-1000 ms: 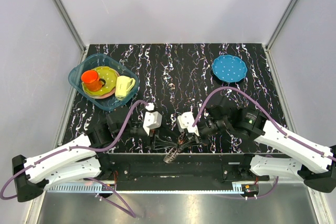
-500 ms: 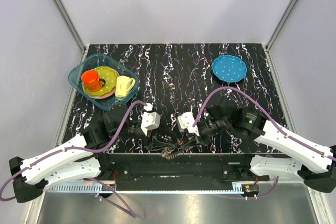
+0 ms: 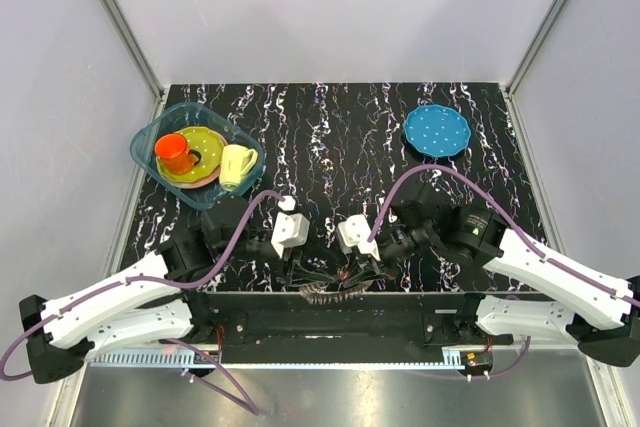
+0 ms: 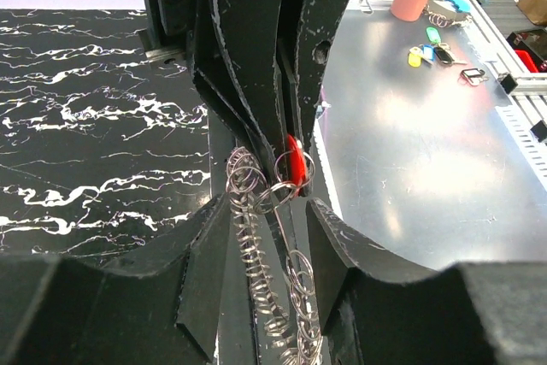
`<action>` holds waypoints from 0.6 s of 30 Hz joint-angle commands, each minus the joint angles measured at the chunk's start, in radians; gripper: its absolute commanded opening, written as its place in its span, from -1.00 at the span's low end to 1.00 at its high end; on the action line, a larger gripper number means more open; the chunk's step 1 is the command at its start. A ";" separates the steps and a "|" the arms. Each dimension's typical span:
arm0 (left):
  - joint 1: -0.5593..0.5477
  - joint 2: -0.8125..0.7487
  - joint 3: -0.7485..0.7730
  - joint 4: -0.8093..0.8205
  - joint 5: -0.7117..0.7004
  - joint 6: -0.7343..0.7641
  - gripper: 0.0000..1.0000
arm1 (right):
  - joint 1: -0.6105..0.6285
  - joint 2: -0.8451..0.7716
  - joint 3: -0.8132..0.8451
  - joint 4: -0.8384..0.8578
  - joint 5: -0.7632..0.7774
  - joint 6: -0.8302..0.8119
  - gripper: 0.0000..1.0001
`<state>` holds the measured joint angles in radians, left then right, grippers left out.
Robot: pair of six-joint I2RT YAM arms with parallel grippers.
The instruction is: Remove the keys from the keyring
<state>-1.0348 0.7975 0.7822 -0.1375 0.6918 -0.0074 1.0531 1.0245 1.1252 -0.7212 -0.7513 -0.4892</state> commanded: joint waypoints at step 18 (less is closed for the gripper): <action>-0.004 0.060 0.092 -0.025 0.135 0.067 -0.60 | -0.001 0.006 0.019 0.066 -0.034 0.012 -1.00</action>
<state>-1.0348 0.8555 0.8246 -0.1860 0.7708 0.0334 1.0531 1.0317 1.1252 -0.7189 -0.7692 -0.4881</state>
